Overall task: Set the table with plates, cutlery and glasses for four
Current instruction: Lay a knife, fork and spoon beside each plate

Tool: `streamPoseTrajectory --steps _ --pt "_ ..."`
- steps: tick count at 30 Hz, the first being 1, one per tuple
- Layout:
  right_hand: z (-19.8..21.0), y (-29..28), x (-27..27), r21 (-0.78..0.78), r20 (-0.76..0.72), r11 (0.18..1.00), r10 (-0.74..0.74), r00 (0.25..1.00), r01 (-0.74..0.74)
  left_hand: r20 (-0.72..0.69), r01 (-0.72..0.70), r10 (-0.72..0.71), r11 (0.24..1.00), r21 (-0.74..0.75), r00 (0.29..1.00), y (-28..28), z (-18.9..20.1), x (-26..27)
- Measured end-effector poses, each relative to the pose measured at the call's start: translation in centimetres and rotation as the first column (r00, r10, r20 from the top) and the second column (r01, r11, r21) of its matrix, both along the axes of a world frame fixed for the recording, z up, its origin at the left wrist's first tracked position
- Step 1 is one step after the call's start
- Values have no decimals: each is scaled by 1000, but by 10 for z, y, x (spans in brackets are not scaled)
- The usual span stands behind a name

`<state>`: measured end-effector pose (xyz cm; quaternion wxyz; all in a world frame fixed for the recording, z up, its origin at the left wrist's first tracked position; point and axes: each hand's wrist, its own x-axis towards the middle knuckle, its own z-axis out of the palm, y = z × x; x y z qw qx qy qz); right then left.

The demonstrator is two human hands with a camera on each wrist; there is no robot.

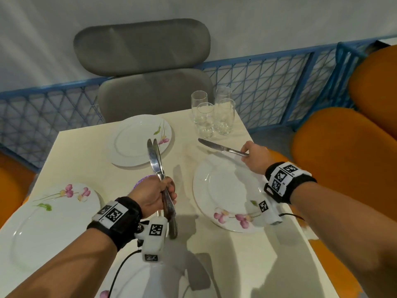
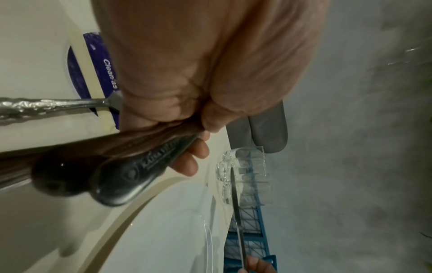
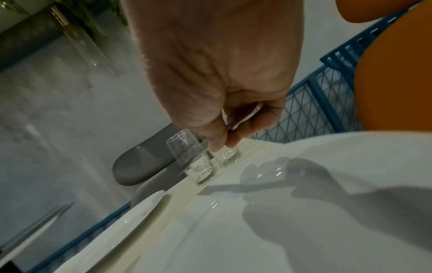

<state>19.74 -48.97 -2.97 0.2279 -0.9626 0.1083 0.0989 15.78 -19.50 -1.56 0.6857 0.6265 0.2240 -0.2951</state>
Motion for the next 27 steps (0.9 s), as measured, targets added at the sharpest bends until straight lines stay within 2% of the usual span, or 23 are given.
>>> streamPoseTrajectory --steps 4,10,15,19,23,27 --pt "-8 -34 38 -61 -7 993 97 995 -98 40 -16 16 1000 6 999 2 2 -1" --pt "-22 -67 88 -27 32 978 209 977 -209 21 -88 87 996 27 996 8 -8 -3" --pt "-37 -76 113 -22 -22 947 320 947 -321 28 -110 110 994 12 994 13 -8 -3" --pt "-50 -76 123 0 -34 940 340 940 -340 -10 -180 179 983 -30 984 19 -13 2" --pt "-59 -72 126 17 -3 942 335 942 -335 -14 -183 183 983 -25 983 20 -14 4" --pt "-63 -70 124 -52 25 934 355 935 -353 -2 -191 191 982 -12 982 15 -11 6"
